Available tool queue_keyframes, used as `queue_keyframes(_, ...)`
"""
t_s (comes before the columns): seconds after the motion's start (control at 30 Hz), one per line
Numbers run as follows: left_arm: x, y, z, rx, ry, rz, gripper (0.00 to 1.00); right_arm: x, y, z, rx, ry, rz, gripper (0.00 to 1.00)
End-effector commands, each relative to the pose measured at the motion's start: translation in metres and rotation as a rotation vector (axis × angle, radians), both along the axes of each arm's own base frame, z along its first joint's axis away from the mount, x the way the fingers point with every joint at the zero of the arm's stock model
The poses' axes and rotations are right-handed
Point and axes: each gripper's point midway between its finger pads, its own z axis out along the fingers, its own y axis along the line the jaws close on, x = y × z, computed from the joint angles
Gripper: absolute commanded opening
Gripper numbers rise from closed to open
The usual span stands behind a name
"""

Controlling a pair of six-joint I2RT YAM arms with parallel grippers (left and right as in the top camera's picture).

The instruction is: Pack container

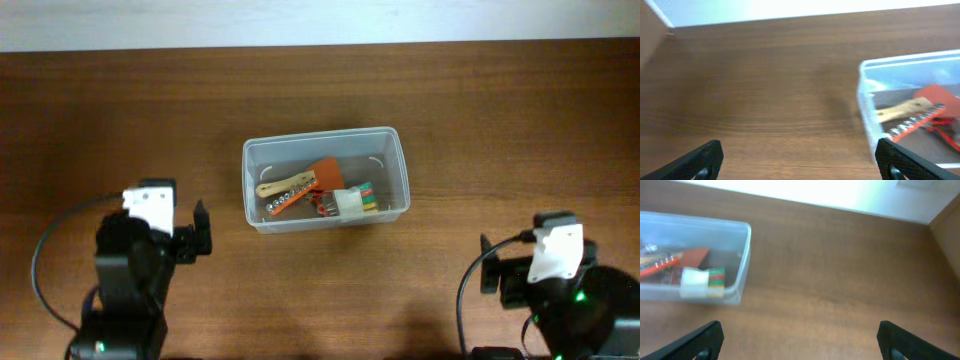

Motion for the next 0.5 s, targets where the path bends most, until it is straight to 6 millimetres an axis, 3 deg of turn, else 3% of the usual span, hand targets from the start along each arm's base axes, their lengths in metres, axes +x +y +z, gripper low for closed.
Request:
queue_keyframes(0.0,-0.013,0.023,0.008,0.049,-0.070,0.126,0.99,-0.005,-0.001,-0.029,0.003,0.045,-0.011,0.99)
queue_keyframes(0.17,-0.017,0.025,0.009,0.055,-0.071,0.137,0.99,-0.006,-0.001,-0.050,0.005,0.088,-0.011,0.99)
queue_keyframes(0.47,-0.021,0.026,0.000,0.060,-0.032,0.136,0.99,-0.006,-0.001,-0.053,0.005,0.095,-0.012,0.99)
